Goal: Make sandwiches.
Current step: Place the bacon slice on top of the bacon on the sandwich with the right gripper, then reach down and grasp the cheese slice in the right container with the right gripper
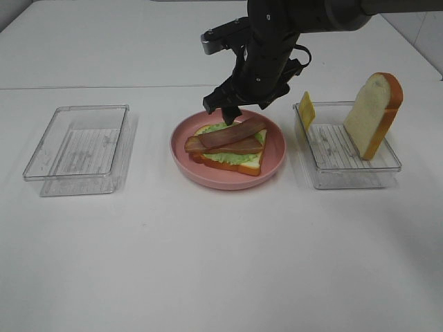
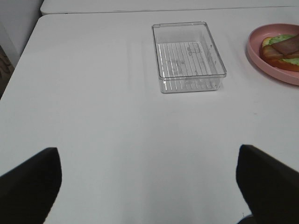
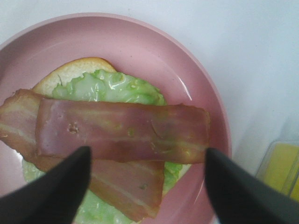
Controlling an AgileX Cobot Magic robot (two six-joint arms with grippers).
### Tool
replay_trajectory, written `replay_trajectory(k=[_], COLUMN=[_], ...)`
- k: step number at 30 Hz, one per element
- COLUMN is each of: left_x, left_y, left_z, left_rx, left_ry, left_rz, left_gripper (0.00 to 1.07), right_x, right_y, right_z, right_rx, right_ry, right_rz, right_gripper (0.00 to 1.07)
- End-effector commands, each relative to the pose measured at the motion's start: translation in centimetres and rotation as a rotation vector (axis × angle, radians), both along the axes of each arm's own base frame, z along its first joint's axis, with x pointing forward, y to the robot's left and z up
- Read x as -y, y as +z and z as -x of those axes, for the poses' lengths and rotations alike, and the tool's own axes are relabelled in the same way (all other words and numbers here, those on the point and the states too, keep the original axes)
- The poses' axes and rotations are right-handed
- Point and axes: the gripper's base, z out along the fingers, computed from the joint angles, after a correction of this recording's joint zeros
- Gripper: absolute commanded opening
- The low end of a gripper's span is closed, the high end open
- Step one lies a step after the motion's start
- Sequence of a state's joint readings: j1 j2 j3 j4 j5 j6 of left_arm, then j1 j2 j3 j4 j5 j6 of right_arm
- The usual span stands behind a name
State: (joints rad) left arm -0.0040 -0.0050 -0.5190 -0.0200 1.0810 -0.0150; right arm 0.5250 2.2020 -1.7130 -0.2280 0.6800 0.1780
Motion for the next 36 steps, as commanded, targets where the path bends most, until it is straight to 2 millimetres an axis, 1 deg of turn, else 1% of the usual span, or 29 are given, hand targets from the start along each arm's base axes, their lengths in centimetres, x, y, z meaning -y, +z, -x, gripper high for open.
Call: replay_trajectory(k=[1,5,7,8,9,10,11,12,13,14,15,16,17,18,19,20,21,22,24,25,26,28,29,31,32,33,34,35,36], left_x=[0.0,0.0,0.0,0.0,0.0,0.0,0.0,0.0,0.0,0.0,0.0,0.0,0.0,0.0,0.0,0.0,0.0,0.0,0.0,0.0,0.0,0.0,0.0,0.0,0.0,0.0,0.0,0.0,0.0], left_y=[0.0,0.0,0.0,0.0,0.0,0.0,0.0,0.0,0.0,0.0,0.0,0.0,0.0,0.0,0.0,0.0,0.0,0.0,0.0,0.0,0.0,0.0,0.0,0.0,0.0,0.0,0.0,0.0,0.0], left_z=[0.2,0.2,0.2,0.2,0.2,0.2,0.2,0.2,0.2,0.2,0.2,0.2,0.2,0.2,0.2,0.2,0.2,0.2,0.2,0.2,0.2,0.2,0.2,0.2,0.2,0.2,0.2,0.2,0.2], left_rx=[0.019,0.019,0.019,0.019,0.019,0.019,0.019,0.019,0.019,0.019,0.019,0.019,0.019,0.019,0.019,0.019,0.019,0.019,0.019,0.019,0.019,0.019,0.019,0.019,0.019,0.019,0.019,0.019,0.019], left_ry=[0.001,0.001,0.001,0.001,0.001,0.001,0.001,0.001,0.001,0.001,0.001,0.001,0.002,0.002,0.002,0.002,0.002,0.002,0.002,0.002,0.002,0.002,0.002,0.002,0.002,0.002,0.002,0.002,0.002], left_rz=[0.006,0.006,0.006,0.006,0.006,0.006,0.006,0.006,0.006,0.006,0.006,0.006,0.007,0.007,0.007,0.007,0.007,0.007,0.007,0.007,0.007,0.007,0.007,0.007,0.007,0.007,0.007,0.007,0.007], left_gripper=[0.94,0.94,0.94,0.94,0.94,0.94,0.94,0.94,0.94,0.94,0.94,0.94,0.94,0.94,0.94,0.94,0.94,0.94,0.94,0.94,0.94,0.94,0.94,0.94,0.94,0.94,0.94,0.94,0.94], right_x=[0.0,0.2,0.5,0.5,0.7,0.7,0.8,1.0,1.0,1.2,1.4,1.4,1.7,1.7,1.8,2.0,2.0,2.3,2.4,2.9,2.9,3.7,3.7,5.3,5.3,6.5,6.5,7.0,8.1], right_y=[0.4,0.7,2.5,2.5,3.7,3.7,4.5,6.0,6.0,6.8,8.5,8.5,9.9,9.9,10.5,11.9,11.9,13.2,13.6,14.4,14.4,14.8,14.8,14.6,14.6,14.4,14.4,14.2,14.0], right_z=[-0.1,0.1,0.3,0.3,0.5,0.5,0.6,0.8,0.8,0.8,1.0,1.0,1.4,1.4,1.5,1.9,1.9,2.2,2.3,2.5,2.5,2.4,2.4,1.9,1.9,1.5,1.5,1.3,0.8], right_rx=[0.006,-0.002,0.014,0.014,0.031,0.031,0.041,0.056,0.056,0.069,0.087,0.087,0.099,0.099,0.103,0.115,0.115,0.135,0.141,0.152,0.152,0.142,0.142,0.11,0.11,0.09,0.09,0.078,0.068], right_ry=[0.009,0.015,0.011,0.011,0.01,0.01,0.009,0.011,0.011,0.009,0.009,0.009,0.012,0.012,0.013,0.014,0.014,0.013,0.012,0.004,0.004,-0.014,-0.014,-0.062,-0.062,-0.096,-0.096,-0.113,-0.145], right_rz=[0.002,0.019,0.025,0.025,0.028,0.028,0.03,0.042,0.042,0.044,0.044,0.044,0.048,0.048,0.049,0.048,0.048,0.039,0.037,0.034,0.034,0.038,0.038,0.038,0.038,0.031,0.031,0.023,0.01], right_gripper=[0.99,0.99,0.99,0.99,0.99,0.99,0.99,0.99,0.99,0.99,0.99,0.99,0.99,0.99,0.99,0.99,0.99,0.99,0.99,0.99,0.99,0.99,0.99,0.99,0.99,0.99,0.99,0.99,0.99])
